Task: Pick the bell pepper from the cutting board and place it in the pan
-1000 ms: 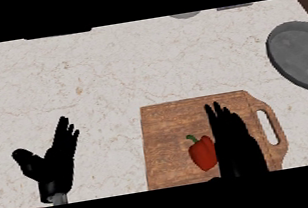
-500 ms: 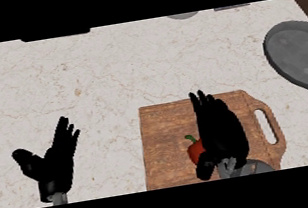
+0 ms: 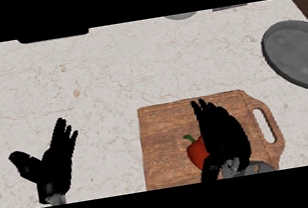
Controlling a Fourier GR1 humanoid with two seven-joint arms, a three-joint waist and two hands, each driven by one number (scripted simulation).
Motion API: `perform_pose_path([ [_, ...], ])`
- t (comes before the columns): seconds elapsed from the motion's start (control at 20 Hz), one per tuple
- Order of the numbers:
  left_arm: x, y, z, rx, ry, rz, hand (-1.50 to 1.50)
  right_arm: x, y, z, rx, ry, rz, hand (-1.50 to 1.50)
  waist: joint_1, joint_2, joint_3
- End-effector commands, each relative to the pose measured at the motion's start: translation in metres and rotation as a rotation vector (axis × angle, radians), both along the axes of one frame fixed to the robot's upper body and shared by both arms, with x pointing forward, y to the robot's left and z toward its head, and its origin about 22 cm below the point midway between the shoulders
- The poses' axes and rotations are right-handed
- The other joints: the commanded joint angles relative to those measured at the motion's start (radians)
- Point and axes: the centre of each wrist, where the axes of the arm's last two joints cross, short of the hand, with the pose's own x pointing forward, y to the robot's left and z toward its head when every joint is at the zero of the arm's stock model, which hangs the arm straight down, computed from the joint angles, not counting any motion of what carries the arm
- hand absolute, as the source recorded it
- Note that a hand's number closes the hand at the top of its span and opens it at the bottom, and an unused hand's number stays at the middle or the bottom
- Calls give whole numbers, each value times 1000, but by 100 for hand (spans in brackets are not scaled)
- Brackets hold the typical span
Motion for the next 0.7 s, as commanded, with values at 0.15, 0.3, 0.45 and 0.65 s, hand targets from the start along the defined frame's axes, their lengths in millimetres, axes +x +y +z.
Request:
perform_pose_path([
  [0.15, 12, 3, 7, 13, 20, 23, 0, -6, 3, -15, -23, -13, -42, -150, -3, 2, -2],
  [0.3, 3, -12, -4, -3, 9, 16, 0, -2, 1, -29, -33, -60, -56, -150, -1, 2, -2],
  [0.45, -20, -10, -4, 8, 30, -6, 0, 7, 3, -23, -67, -38, -68, -150, 2, 1, -2],
  [0.65, 14, -9, -2, -15, 27, 1, 0, 7, -11, -55, -21, -21, -76, -150, -3, 3, -2],
])
